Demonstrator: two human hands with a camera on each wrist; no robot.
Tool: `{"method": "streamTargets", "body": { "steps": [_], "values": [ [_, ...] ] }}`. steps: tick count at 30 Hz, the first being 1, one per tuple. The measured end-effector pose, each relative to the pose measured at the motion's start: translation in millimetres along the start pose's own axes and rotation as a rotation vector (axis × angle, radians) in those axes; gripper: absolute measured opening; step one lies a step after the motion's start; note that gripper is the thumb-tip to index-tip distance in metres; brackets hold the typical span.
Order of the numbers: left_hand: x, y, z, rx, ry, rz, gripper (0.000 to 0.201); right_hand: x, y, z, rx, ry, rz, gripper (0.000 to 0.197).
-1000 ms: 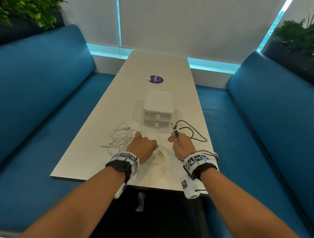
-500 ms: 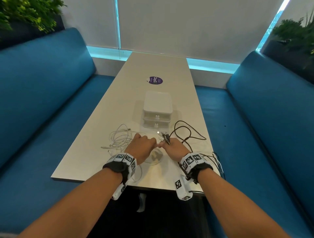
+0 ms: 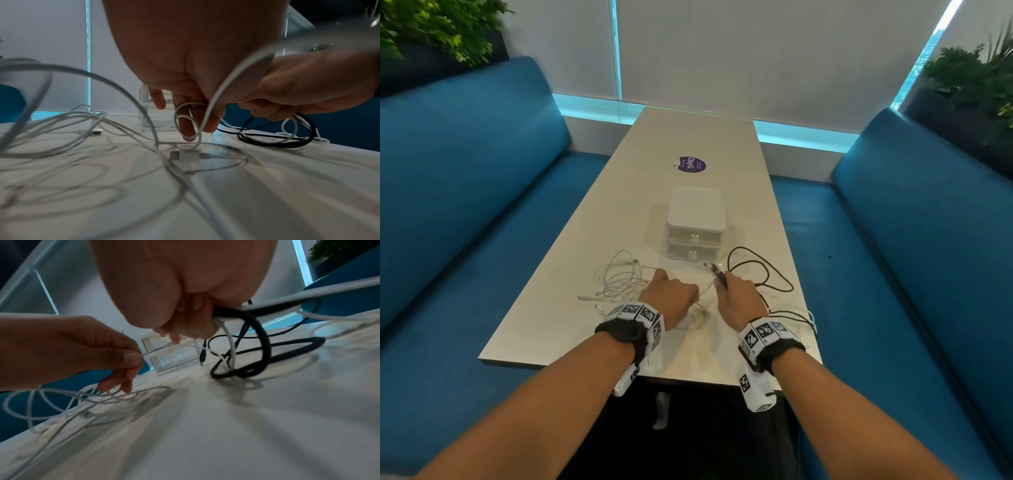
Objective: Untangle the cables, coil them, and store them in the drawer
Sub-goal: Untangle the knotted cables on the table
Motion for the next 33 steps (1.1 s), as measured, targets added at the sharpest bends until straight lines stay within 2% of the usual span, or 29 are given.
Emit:
{"method": "streamTargets", "body": {
  "steps": [3, 6, 11, 13, 16, 19, 23, 25, 28, 33],
  "values": [
    [4, 14, 1, -0.032, 0.029, 0.023, 0.021, -9, -10, -3, 0.121, -0.096, 0.068, 0.02],
    [-2, 12, 3, -0.025, 0.038, -0.014, 0.02, -8, -7, -1, 0.098, -0.152, 0.123, 0.019],
    [-1, -2, 4, 0.0, 0.106, 0.019, 0.03, -5, 0, 3, 0.08, -0.175, 0.022, 0.025],
    [2, -9, 3, 0.003, 0.133, 0.031, 0.03, -1, 8, 5, 0.027, -0.157, -0.015, 0.026],
    [6, -29, 3, 0.026, 0.159, -0.013, 0.027, 15, 38, 3, -0.162, -0.102, -0.062, 0.029],
    [3, -55, 0, 0.049, 0.122, -0.132, 0.027, 26, 66, -3, -0.292, -0.076, -0.042, 0.029],
    [3, -38, -5, 0.03, 0.164, -0.194, 0.036, 23, 61, -4, -0.258, -0.064, -0.04, 0.032],
    [1, -18, -4, 0.033, 0.199, -0.158, 0.046, 21, 53, -2, -0.244, -0.053, -0.028, 0.033],
    [-10, 8, -1, 0.003, 0.164, -0.025, 0.056, 23, 44, 0, -0.222, -0.032, -0.011, 0.032],
    [-22, 22, 2, -0.045, 0.18, 0.078, 0.05, 23, 33, -5, -0.118, -0.005, -0.006, 0.032]
  ]
}}
Point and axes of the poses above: each hand's wrist, its own z-axis towards the middle knuckle, its own x-axis out of the back of the hand, y = z × x, the point moved 5 cm from there along z, towards the middle knuckle, and after that the axes turned 12 degrees about -y, right-handed, at the moved point
